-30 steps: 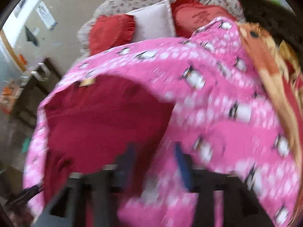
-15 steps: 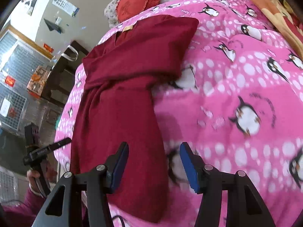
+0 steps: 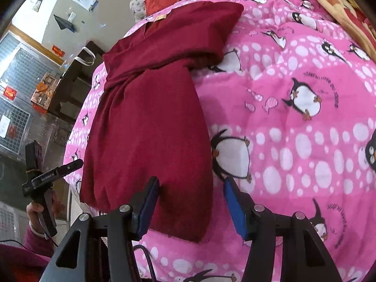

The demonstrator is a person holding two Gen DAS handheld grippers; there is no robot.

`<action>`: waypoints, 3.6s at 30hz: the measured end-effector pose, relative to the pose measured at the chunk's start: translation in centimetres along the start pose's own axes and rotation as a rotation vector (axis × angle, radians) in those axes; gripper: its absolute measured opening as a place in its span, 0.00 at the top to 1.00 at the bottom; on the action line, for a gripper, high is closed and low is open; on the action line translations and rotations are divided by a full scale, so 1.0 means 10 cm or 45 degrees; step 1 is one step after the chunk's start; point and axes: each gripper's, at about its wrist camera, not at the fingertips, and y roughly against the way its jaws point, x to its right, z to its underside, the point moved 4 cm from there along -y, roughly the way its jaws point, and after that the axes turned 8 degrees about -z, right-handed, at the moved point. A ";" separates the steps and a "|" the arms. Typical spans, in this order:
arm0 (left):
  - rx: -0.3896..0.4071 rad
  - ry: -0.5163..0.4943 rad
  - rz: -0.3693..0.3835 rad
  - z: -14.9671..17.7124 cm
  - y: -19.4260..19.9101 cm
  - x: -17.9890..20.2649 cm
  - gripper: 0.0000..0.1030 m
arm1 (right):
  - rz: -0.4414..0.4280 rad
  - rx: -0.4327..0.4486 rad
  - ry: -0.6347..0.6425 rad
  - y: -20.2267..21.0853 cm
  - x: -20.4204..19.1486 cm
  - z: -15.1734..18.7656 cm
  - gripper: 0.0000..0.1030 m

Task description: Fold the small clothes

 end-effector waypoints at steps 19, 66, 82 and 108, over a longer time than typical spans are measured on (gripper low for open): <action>-0.085 0.147 0.158 0.21 -0.14 0.05 0.36 | -0.022 0.029 0.002 -0.09 0.00 0.04 0.46; -0.108 0.031 0.147 0.43 0.00 -0.13 0.45 | -0.281 -0.198 0.137 -0.03 -0.69 0.51 0.82; 0.173 0.129 0.430 -0.42 0.85 -0.13 0.89 | -0.728 0.184 0.147 0.76 -1.21 -0.27 0.91; -0.079 0.135 0.313 -0.12 0.37 -0.20 0.44 | -0.716 0.217 0.173 0.94 -1.16 -0.32 0.91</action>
